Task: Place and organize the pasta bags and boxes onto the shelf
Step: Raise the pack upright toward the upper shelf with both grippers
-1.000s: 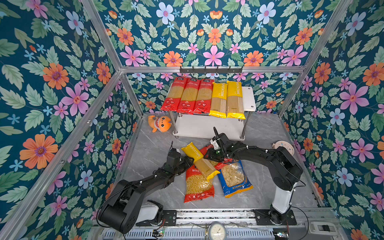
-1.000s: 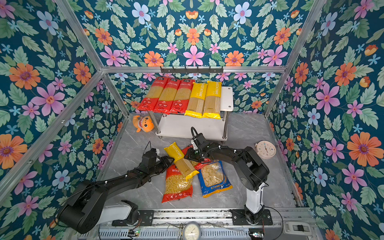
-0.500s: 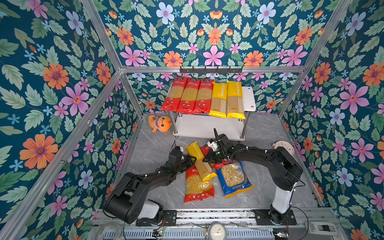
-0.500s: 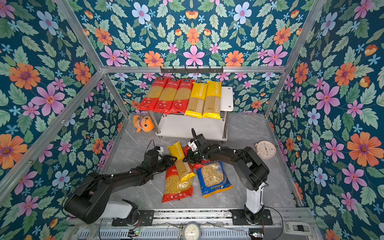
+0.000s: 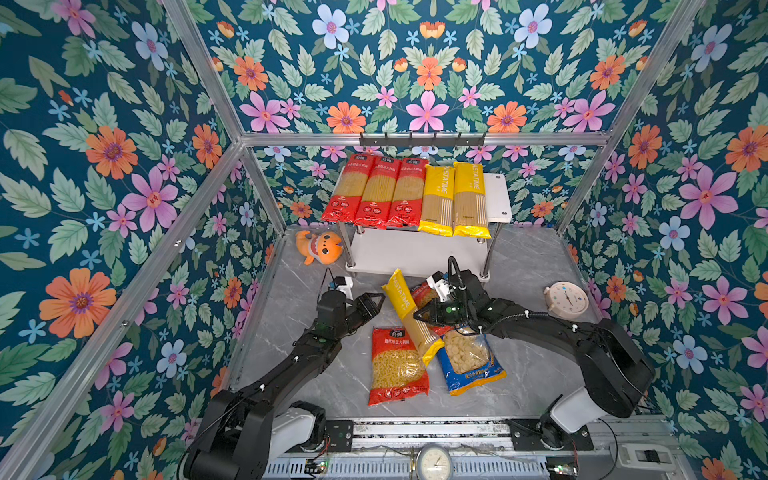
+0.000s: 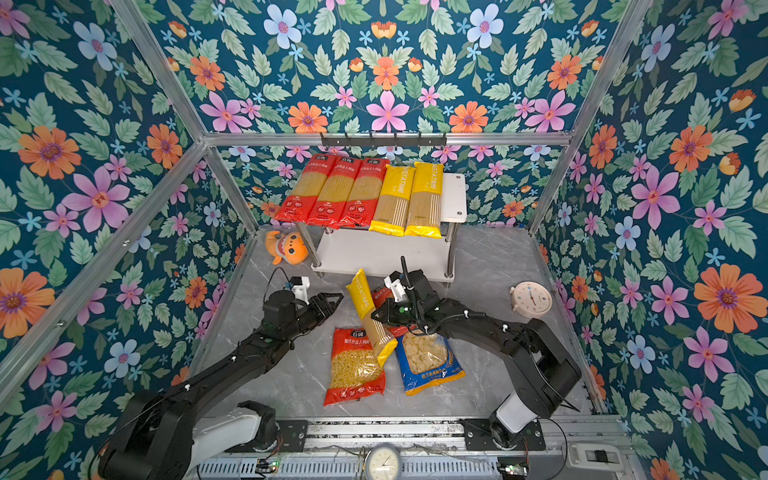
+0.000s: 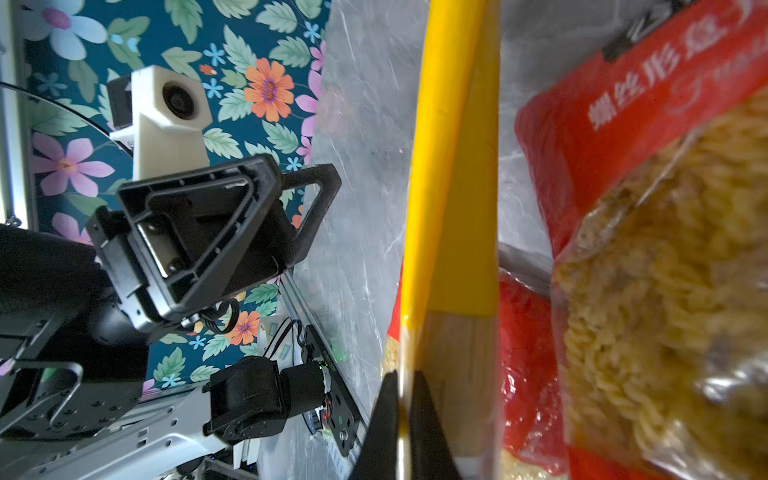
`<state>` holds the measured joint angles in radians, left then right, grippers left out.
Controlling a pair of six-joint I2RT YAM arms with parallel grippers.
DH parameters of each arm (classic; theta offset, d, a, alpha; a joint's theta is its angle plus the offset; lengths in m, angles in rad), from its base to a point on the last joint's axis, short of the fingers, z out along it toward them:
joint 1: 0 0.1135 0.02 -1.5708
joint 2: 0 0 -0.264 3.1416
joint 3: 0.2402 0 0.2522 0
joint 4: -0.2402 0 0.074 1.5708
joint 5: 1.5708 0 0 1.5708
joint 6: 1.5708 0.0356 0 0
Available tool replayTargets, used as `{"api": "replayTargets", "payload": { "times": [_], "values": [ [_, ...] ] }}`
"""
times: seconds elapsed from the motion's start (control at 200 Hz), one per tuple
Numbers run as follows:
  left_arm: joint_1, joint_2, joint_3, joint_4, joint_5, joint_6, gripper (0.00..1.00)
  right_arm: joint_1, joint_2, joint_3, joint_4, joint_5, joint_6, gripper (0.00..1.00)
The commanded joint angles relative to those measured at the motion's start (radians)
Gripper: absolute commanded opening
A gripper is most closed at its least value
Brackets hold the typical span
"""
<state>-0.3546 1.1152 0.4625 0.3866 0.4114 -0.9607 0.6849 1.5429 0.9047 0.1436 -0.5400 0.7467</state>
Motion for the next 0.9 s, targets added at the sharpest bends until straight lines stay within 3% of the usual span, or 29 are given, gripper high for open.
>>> {"api": "replayTargets", "payload": {
  "times": [0.0, 0.285, 0.52, 0.74, 0.895],
  "values": [
    [0.017, -0.037, 0.005, 0.044, 0.079, 0.036, 0.61, 0.002, -0.067, -0.042, 0.272, -0.017, -0.105, 0.0],
    [0.023, -0.081, -0.096, 0.503, 0.184, -0.056, 0.72, 0.002, -0.188, -0.069, 0.456, -0.14, -0.196, 0.0],
    [-0.014, 0.011, -0.096, 0.852, 0.211, -0.158, 0.75, 0.0, -0.24, -0.052, 0.574, -0.188, -0.124, 0.0],
    [-0.043, 0.044, -0.048, 0.993, 0.216, -0.161, 0.73, -0.001, -0.271, -0.043, 0.635, -0.213, -0.061, 0.0],
    [-0.06, 0.08, 0.032, 0.99, 0.247, -0.148, 0.64, -0.001, -0.283, -0.046, 0.637, -0.205, -0.044, 0.0]
  ]
}}
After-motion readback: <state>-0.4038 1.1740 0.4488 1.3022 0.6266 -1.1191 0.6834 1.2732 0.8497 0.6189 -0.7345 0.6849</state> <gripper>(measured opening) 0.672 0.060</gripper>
